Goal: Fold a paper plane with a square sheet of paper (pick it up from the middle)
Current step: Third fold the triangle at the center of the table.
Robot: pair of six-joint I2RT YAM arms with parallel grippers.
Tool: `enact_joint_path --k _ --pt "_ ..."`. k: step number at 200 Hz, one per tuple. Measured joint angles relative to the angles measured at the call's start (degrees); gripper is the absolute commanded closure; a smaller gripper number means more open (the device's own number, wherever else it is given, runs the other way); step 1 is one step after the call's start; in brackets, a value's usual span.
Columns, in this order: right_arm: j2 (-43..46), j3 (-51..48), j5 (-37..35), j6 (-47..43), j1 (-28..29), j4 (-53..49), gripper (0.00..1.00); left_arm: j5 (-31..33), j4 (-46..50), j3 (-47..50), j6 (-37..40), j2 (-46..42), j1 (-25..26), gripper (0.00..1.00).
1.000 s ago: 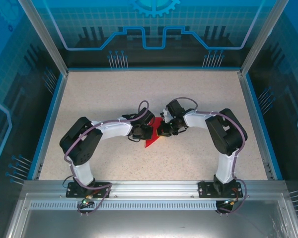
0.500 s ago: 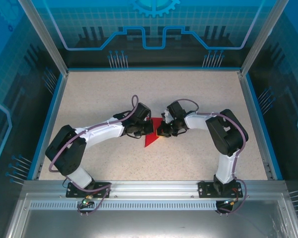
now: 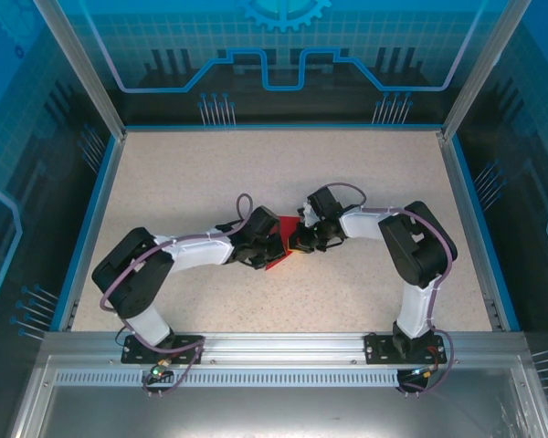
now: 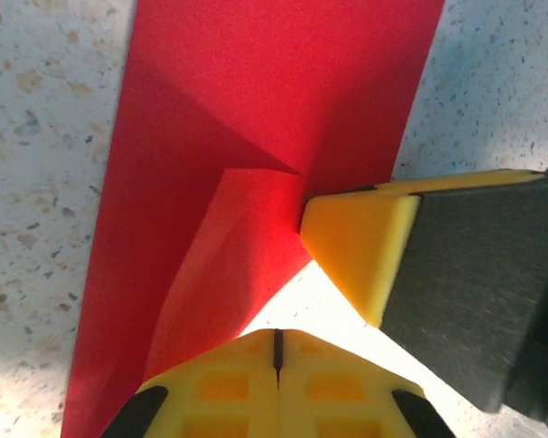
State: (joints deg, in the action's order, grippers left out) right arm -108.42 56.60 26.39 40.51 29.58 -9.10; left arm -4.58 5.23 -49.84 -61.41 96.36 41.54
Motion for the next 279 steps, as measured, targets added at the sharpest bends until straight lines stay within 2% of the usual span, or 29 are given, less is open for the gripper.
enact_joint_path --k 101,279 --pt "-0.02 0.00 -0.02 0.00 0.00 0.00 1.00 0.20 -9.92 4.74 -6.03 2.64 0.00 1.00" --pt "-1.33 1.16 0.17 0.02 -0.11 -1.97 1.00 3.58 -13.31 12.87 -9.20 -3.34 0.00 1.00"
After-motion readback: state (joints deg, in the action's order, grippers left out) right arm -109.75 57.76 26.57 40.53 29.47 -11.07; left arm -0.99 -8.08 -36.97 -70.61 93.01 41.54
